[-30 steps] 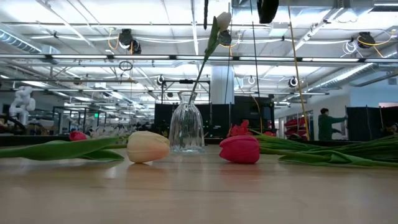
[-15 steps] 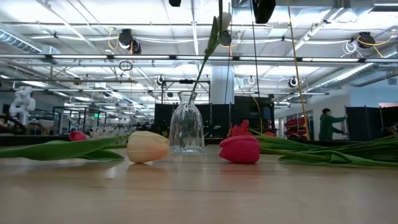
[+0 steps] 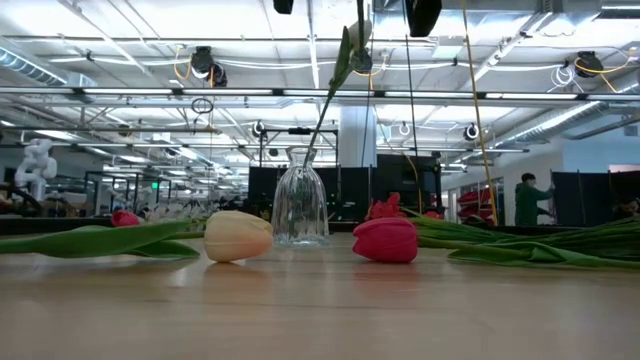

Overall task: Sort flowers into vase by color
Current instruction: Put the bottom red flowers into the blue vase

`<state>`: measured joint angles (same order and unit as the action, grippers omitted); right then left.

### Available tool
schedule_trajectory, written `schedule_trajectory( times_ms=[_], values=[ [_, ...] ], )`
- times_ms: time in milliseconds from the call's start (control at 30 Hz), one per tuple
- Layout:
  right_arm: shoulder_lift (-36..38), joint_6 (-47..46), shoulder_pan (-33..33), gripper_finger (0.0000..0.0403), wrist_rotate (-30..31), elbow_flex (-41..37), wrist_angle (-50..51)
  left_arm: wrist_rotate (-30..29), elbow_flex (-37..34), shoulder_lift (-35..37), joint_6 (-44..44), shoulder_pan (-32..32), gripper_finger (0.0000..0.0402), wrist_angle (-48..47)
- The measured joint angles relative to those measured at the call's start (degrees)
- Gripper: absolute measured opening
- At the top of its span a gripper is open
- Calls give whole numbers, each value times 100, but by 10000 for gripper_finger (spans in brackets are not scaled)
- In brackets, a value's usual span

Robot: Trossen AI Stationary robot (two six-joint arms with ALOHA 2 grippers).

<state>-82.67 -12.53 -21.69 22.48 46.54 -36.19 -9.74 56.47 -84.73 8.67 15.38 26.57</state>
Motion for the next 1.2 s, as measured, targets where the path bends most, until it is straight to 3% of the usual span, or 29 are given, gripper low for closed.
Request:
schedule_trajectory(
  times_ms=[200, 333, 467, 633, 867, 1100, 1200],
  values=[
    [0, -23, -2, 10, 11, 0, 66, 1, 0, 0, 111, 1, 33, -18],
    [2, -25, -28, 6, 69, 0, 101, 127, 0, 0, 455, 0, 71, -15],
    [4, -171, -98, 6, 502, 0, 79, 164, 0, 0, 453, 2, 118, 8],
    [226, -221, -410, 5, 1287, -1, 137, 181, 0, 4, 457, 9, 154, 68],
    [1059, -284, -1151, 4, 2460, 0, 978, 225, 0, 7, 459, 44, 162, 371],
    [1765, -527, -2441, 4, 3736, 0, 1957, 210, 0, 7, 455, 167, 162, 505],
    [1858, -619, -3090, 4, 4463, 0, 2103, -122, 0, 4, 454, 311, 162, 512]
  ],
)
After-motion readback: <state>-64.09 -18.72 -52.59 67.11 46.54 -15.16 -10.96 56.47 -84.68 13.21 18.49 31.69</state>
